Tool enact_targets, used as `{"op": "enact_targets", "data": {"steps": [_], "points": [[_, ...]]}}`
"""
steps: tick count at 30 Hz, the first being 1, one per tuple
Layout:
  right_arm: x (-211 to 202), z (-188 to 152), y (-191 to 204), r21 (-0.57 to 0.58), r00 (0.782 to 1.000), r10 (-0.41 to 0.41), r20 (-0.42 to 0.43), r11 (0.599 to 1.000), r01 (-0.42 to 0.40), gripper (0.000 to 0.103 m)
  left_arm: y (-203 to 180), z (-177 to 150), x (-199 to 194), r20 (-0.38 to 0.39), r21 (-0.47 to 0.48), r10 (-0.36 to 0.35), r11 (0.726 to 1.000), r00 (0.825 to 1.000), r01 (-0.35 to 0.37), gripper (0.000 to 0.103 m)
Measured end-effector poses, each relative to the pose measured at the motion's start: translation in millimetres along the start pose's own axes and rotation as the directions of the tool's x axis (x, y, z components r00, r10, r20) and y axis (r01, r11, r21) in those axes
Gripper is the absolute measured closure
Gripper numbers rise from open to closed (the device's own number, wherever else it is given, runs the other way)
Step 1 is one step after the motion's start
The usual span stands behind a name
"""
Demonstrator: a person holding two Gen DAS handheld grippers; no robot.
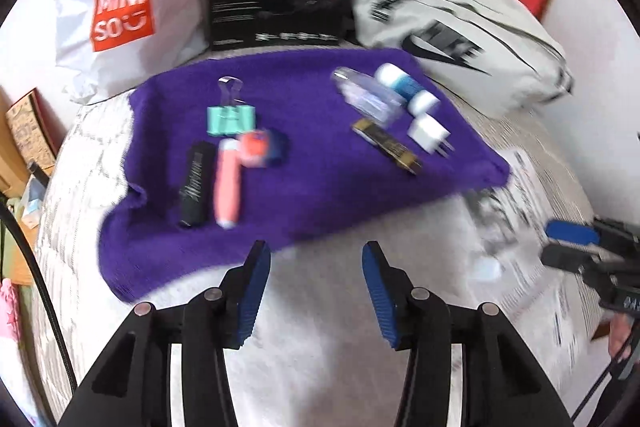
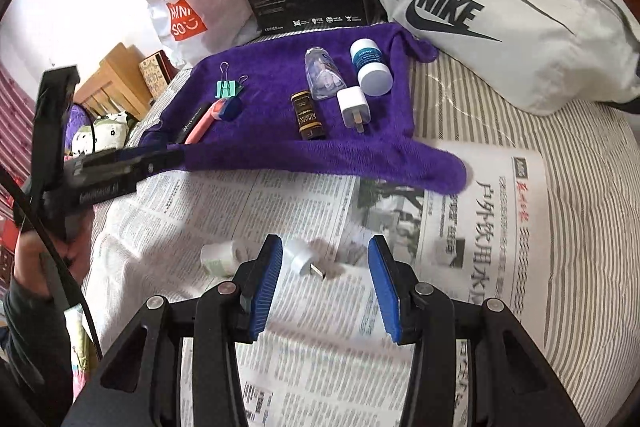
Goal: Organize rigid objects
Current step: 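Grasp the white tape roll on the newspaper with the left gripper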
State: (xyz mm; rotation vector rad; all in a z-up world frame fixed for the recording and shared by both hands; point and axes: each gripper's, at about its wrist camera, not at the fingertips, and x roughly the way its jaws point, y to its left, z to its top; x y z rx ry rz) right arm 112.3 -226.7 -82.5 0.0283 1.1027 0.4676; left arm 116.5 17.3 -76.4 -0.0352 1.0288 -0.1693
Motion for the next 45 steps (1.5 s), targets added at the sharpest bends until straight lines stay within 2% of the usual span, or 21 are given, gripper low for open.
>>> {"op": "enact_targets", "data": {"steps": [5, 12, 16, 18, 19, 22, 27, 31, 34, 39, 45], "points": [[-10, -15, -5, 0.011, 1.0, -0.025, -0.002, 1.0, 0.025, 0.057, -39, -21, -6, -0.02, 0.07, -0.11, 0.991, 0.994, 0.111, 0.057], [-22, -32, -17, 0.041, 0.999, -0.041, 0.001, 0.998, 0.041, 0.056, -77, -47, 2, -0.075, 0.199, -0.124, 0.97, 0.989, 0.137, 0.057], [-20, -36, -20, 0.046, 0.999, -0.042, -0.01, 0.998, 0.042, 0.055, -85, -50, 16, -0.099, 0.255, -0.078, 0.962, 0.992, 0.101, 0.057], [-19, -37, -20, 0.044, 0.999, -0.041, -0.016, 0.998, 0.041, 0.055, -85, -49, 21, -0.099, 0.274, -0.07, 0.957, 0.993, 0.095, 0.06], [-19, -38, -20, 0.042, 0.999, -0.041, -0.019, 0.998, 0.042, 0.055, -86, -49, 23, -0.101, 0.284, -0.068, 0.954, 0.993, 0.094, 0.065], [-15, -39, -20, 0.042, 0.999, -0.037, -0.029, 0.998, 0.038, 0.055, -88, -46, 30, -0.11, 0.3, -0.072, 0.949, 0.991, 0.103, 0.066], [-5, -39, -14, 0.028, 0.998, -0.032, -0.053, 0.999, 0.034, 0.055, -76, -37, 33, -0.085, 0.222, -0.052, 0.973, 0.995, 0.07, 0.067], [0, -39, -9, 0.01, 0.998, -0.029, -0.063, 1.0, 0.029, 0.055, -44, -40, 24, -0.065, 0.125, -0.04, 0.991, 0.997, 0.048, 0.067], [3, -38, -7, 0.002, 0.997, -0.028, -0.068, 1.0, 0.028, 0.055, -24, -46, 17, -0.06, 0.087, -0.028, 0.996, 0.998, 0.034, 0.067], [9, -36, -5, -0.002, 0.997, -0.024, -0.077, 1.0, 0.024, 0.055, -10, -50, 15, -0.05, 0.069, -0.101, 0.992, 0.994, 0.105, 0.066], [10, -38, -5, -0.013, 0.996, -0.032, -0.088, 0.999, 0.031, 0.055, -13, -42, 25, -0.061, 0.067, -0.128, 0.989, 0.99, 0.132, 0.066]]}}
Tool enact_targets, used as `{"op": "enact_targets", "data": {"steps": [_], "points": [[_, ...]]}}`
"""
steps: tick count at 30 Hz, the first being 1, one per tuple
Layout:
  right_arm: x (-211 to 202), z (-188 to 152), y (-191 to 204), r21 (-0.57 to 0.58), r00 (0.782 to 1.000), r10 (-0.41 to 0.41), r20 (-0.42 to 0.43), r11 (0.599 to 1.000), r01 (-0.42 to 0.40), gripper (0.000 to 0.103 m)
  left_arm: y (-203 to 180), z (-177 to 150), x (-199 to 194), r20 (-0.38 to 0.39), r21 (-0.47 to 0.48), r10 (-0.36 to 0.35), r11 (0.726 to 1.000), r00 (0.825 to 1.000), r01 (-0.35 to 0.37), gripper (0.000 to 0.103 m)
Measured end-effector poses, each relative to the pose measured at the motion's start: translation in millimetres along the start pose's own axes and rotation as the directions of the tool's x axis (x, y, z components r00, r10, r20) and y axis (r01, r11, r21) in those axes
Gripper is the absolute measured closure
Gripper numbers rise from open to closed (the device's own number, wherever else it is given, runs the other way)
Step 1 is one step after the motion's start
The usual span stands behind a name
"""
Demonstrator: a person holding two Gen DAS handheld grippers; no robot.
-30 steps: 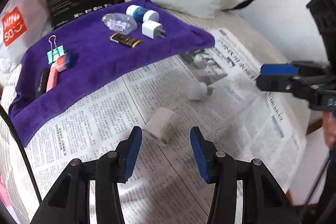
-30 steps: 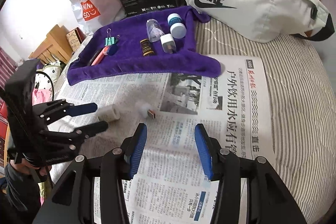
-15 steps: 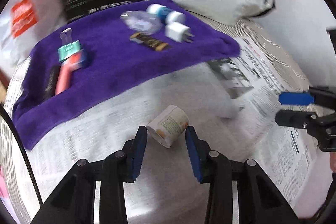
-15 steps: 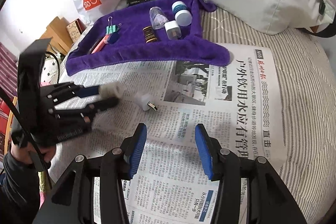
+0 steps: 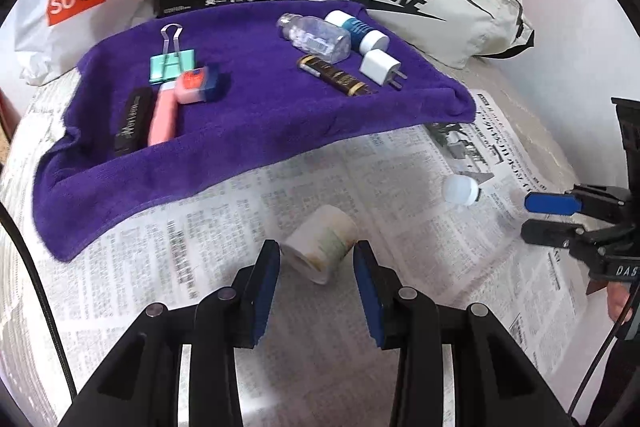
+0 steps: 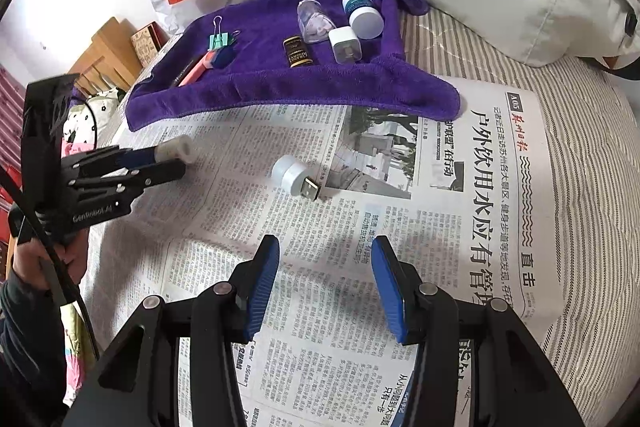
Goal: Organize rigid objects
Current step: 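Grasp the white tape roll on the newspaper with the left gripper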
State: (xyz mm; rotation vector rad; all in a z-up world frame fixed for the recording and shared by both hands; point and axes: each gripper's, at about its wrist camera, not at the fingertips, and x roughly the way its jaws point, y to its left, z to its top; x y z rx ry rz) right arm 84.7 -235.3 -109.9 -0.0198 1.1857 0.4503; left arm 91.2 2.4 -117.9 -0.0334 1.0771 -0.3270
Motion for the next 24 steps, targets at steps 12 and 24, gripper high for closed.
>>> {"op": "enact_targets", "data": {"steps": [12, 24], "points": [[6, 0, -2, -0.001, 1.0, 0.003, -0.018, 1.0, -0.003, 0.055, -21, 9, 15, 0.002, 0.056, 0.031, 0.998, 1.0, -0.031, 0.059], [8, 8, 4, -0.023, 1.0, 0.017, 0.003, 1.0, -0.017, 0.055, 4, -7, -5, 0.035, -0.038, 0.039, 0.999, 0.999, -0.037, 0.063]]}}
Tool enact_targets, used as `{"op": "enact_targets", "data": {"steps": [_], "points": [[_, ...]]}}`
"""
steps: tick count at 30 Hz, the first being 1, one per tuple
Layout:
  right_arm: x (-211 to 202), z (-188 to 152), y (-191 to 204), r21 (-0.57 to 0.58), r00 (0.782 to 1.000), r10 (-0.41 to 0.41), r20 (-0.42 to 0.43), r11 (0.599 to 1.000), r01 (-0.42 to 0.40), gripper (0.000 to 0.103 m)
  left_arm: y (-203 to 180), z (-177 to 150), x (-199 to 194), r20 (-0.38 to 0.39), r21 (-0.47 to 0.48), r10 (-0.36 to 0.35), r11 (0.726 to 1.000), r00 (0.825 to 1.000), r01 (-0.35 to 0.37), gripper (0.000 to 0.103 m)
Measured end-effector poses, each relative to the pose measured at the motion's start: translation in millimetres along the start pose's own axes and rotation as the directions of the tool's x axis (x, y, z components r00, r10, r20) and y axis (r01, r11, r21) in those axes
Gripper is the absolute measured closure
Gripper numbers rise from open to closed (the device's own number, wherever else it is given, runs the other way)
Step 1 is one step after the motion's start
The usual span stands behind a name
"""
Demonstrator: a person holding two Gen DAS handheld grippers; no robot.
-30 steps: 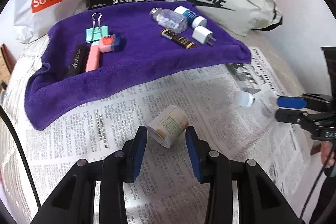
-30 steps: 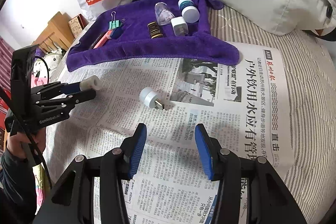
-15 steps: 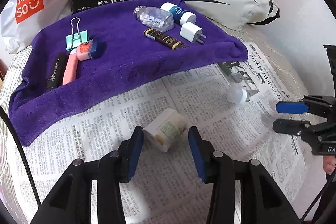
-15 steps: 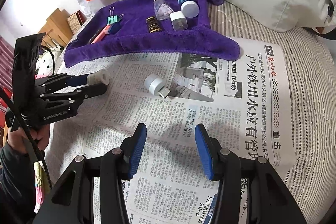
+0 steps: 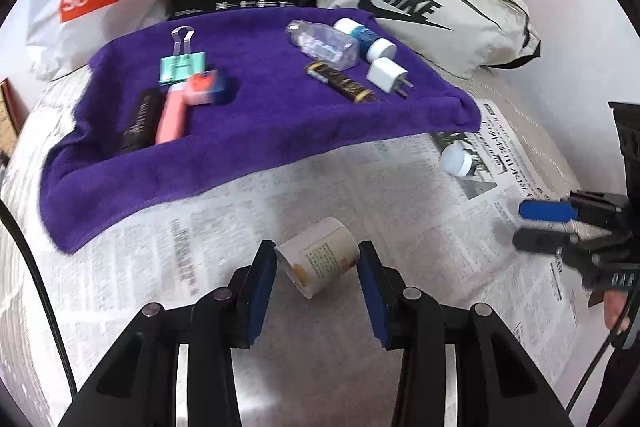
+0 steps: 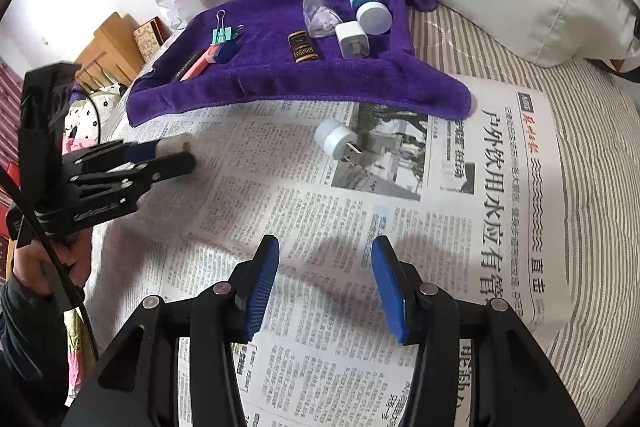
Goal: Organize rigid objects
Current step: 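Grasp the white round adapter with the right gripper while the left holds the tape roll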
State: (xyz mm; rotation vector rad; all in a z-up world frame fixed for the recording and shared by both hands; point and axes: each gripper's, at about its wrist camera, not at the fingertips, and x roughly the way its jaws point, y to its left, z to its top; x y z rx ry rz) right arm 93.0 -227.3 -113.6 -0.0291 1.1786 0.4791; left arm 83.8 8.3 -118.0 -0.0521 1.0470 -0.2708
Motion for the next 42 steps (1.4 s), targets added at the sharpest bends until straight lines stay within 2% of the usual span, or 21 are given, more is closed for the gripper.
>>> {"op": "enact_targets", "data": {"steps": [9, 11, 15, 17, 22, 27, 34, 38, 42], "points": [[25, 41, -20, 0.011, 0.999, 0.028, 0.036, 1.0, -0.029, 0.055, 12, -4, -2, -0.01, -0.044, -0.005, 0.999, 1.0, 0.005, 0.063], [32, 47, -22, 0.003, 0.999, 0.031, 0.037, 1.0, -0.031, 0.058, 10, -4, 0, -0.013, -0.044, -0.011, 0.999, 1.0, 0.011, 0.063], [46, 60, -17, -0.06, 0.999, -0.029, 0.038, 0.998, 0.032, 0.066, 9, -3, 4, -0.02, -0.042, -0.017, 0.999, 1.0, 0.016, 0.063], [51, 63, -14, -0.088, 0.998, -0.047, 0.041, 0.995, 0.051, 0.073, 10, -3, 5, -0.021, -0.04, -0.02, 0.999, 1.0, 0.019, 0.063], [61, 69, -2, -0.169, 0.994, -0.095, 0.059, 0.98, 0.104, 0.074, 11, -1, 6, -0.022, -0.039, -0.028, 0.999, 0.999, 0.027, 0.063], [65, 72, 5, -0.186, 0.991, -0.115, 0.067, 0.974, 0.125, 0.069, 11, -2, 6, -0.02, -0.039, -0.034, 0.999, 0.999, 0.033, 0.063], [62, 72, 3, -0.173, 0.995, -0.066, 0.069, 0.982, 0.077, 0.069, 15, -2, 1, -0.02, -0.044, -0.038, 0.998, 0.999, 0.037, 0.063], [46, 64, 2, -0.137, 0.997, -0.027, 0.078, 0.99, 0.038, 0.069, 20, -3, -4, -0.012, -0.056, -0.038, 0.998, 0.999, 0.038, 0.063], [48, 55, 4, -0.128, 0.999, -0.02, 0.048, 0.991, 0.026, 0.069, 24, -4, -2, -0.017, -0.072, -0.045, 0.996, 0.999, 0.043, 0.063]]}}
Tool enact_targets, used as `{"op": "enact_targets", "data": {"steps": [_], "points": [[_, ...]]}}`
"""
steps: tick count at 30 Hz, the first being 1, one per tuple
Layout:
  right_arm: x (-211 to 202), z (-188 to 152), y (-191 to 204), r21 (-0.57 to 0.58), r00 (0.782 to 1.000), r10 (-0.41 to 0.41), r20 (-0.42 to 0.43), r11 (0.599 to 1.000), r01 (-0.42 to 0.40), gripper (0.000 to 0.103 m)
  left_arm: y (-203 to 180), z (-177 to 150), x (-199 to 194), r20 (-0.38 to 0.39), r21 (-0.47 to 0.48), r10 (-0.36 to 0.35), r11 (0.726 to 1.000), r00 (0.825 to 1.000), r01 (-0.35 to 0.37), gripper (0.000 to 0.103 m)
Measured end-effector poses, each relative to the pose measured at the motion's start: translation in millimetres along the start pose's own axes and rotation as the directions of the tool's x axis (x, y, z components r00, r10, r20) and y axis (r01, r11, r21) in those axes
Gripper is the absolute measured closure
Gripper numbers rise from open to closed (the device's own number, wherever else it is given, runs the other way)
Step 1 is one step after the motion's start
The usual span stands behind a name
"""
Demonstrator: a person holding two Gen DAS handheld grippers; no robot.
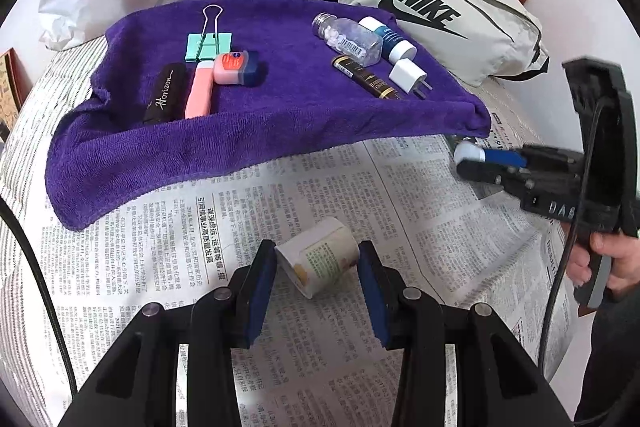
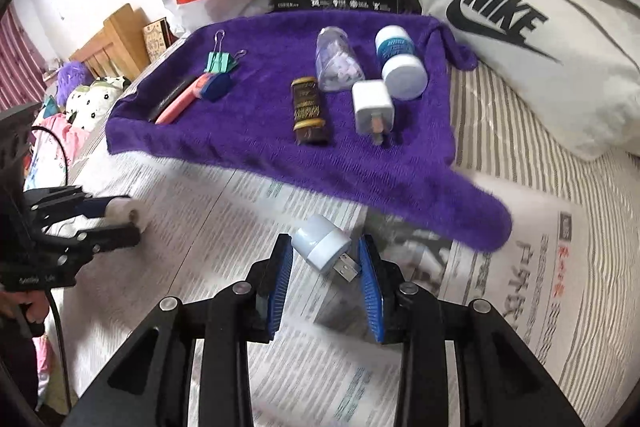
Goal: Organize rigid objects
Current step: 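Carry the tape roll and white adapter onto the towel with both grippers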
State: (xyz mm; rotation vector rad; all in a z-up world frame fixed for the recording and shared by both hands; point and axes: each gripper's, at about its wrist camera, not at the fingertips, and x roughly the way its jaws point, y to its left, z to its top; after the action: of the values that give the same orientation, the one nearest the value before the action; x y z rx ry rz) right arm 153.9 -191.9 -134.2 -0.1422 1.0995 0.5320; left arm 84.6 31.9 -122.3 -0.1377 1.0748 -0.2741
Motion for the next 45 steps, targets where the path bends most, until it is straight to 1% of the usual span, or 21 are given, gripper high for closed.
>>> {"op": "enact_targets", "data": {"steps": [1, 3, 5, 9, 12, 17, 20, 28, 34, 43, 45], "points": [[3, -2, 1, -0.003, 1.0, -0.007, -0.014, 1.0, 0.007, 0.069, 0, 0, 0, 0.0, -0.001, 0.001, 1.0, 1.0, -0.001, 0.063], [2, -5, 3, -0.01, 1.0, -0.019, -0.005, 1.0, 0.019, 0.069, 0, 1, -3, 0.005, -0.001, 0.007, 1.0, 1.0, -0.007, 0.063], [0, -5, 4, 0.002, 1.0, -0.007, -0.009, 1.0, 0.007, 0.069, 0, 2, -6, 0.01, -0.002, 0.004, 1.0, 1.0, -0.004, 0.063], [-12, 0, 8, -0.002, 1.0, 0.019, 0.016, 1.0, -0.019, 0.069, 2, 6, -13, 0.026, -0.002, 0.008, 1.0, 1.0, -0.008, 0.063], [-21, 8, 14, -0.019, 0.999, 0.03, 0.039, 0.999, -0.029, 0.069, 3, 12, -17, 0.038, -0.005, 0.005, 1.0, 0.999, -0.005, 0.063], [-29, 28, 19, -0.04, 0.996, 0.07, 0.06, 0.997, -0.068, 0.069, 5, 25, -25, 0.064, 0.006, 0.011, 1.0, 0.998, -0.012, 0.063], [-27, 40, 19, -0.045, 0.996, 0.067, 0.066, 0.997, -0.064, 0.069, 7, 34, -28, 0.077, 0.01, 0.02, 1.0, 0.997, -0.02, 0.063], [-12, 72, 13, -0.044, 0.996, 0.066, 0.066, 0.997, -0.063, 0.069, 17, 62, -26, 0.096, 0.015, 0.026, 0.999, 0.995, -0.028, 0.063], [10, 93, 21, -0.077, 0.996, 0.085, 0.04, 0.994, -0.082, 0.069, 29, 75, -18, 0.09, 0.011, 0.037, 0.999, 0.995, -0.038, 0.063], [48, 99, 41, -0.128, 0.992, 0.114, -0.043, 0.985, -0.119, 0.069, 49, 83, -12, 0.08, 0.0, 0.054, 0.999, 0.995, -0.054, 0.063], [53, 100, 45, -0.141, 0.993, 0.105, -0.051, 0.984, -0.111, 0.069, 52, 84, -12, 0.08, -0.002, 0.055, 0.998, 0.995, -0.055, 0.063]]}}
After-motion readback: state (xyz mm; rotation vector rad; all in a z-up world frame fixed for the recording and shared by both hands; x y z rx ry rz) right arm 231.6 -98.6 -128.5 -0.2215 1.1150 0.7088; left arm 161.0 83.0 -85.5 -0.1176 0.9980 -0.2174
